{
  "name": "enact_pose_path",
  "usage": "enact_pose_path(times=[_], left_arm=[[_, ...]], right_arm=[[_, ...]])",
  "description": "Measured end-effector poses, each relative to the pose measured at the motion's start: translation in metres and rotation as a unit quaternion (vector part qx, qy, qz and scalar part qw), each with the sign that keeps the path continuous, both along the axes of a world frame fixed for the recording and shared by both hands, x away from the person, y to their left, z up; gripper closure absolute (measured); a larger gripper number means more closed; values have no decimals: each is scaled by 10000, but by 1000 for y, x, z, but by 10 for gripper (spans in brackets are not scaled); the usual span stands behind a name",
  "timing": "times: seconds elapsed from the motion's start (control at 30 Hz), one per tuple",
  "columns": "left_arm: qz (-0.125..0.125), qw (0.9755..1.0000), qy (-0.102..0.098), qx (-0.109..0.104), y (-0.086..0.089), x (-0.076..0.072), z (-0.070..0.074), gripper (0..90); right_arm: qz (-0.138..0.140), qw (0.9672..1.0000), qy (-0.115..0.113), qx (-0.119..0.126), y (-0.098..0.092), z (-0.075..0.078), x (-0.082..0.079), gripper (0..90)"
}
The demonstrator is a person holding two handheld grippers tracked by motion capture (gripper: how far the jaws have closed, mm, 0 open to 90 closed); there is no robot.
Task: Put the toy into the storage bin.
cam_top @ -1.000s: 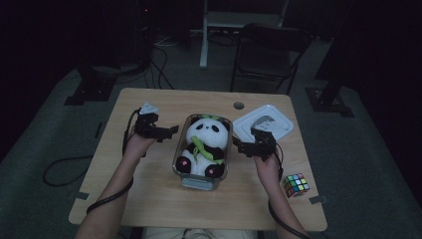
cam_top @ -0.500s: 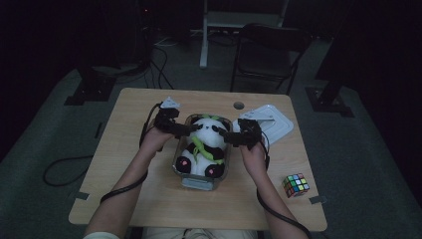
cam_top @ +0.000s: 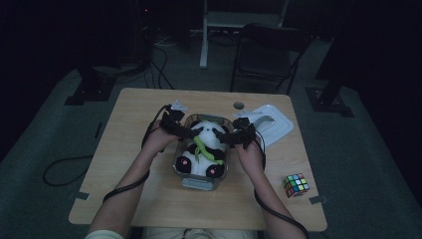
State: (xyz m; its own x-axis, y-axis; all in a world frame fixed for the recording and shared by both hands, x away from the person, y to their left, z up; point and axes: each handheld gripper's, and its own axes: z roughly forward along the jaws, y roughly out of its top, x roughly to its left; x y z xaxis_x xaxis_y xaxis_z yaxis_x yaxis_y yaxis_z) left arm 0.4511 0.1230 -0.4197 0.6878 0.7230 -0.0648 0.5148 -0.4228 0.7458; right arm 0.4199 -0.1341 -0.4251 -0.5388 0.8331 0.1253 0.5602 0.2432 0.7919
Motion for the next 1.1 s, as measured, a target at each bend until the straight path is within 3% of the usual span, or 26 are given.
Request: enact_pose_path(times=[0.23, 0.43, 0.73, 0.93, 1.03, 1.1], left_arm=[[65, 9993, -356, -101, 9, -12, 9, 16], [-58, 9990, -369, -255, 23, -27, 20, 16], [-361, 9979, -382, -382, 37, -64, 23, 16], [-616, 9967, -436, -297, 43, -89, 29, 16], [-704, 9965, -401, -201, 45, -99, 27, 16], [-747, 9965, -352, -132, 44, -104, 23, 16]], right_arm=[[-44, 9996, -262, 25, -4, 3, -10, 114], [-77, 9986, -513, 51, -15, 12, -28, 114], [3, 9985, -492, 233, -33, 9, -67, 114], [287, 9981, -496, 234, -28, 11, -93, 114], [173, 9981, -561, 165, -30, 8, -99, 114], [141, 9985, -489, 207, -35, 5, -99, 114]])
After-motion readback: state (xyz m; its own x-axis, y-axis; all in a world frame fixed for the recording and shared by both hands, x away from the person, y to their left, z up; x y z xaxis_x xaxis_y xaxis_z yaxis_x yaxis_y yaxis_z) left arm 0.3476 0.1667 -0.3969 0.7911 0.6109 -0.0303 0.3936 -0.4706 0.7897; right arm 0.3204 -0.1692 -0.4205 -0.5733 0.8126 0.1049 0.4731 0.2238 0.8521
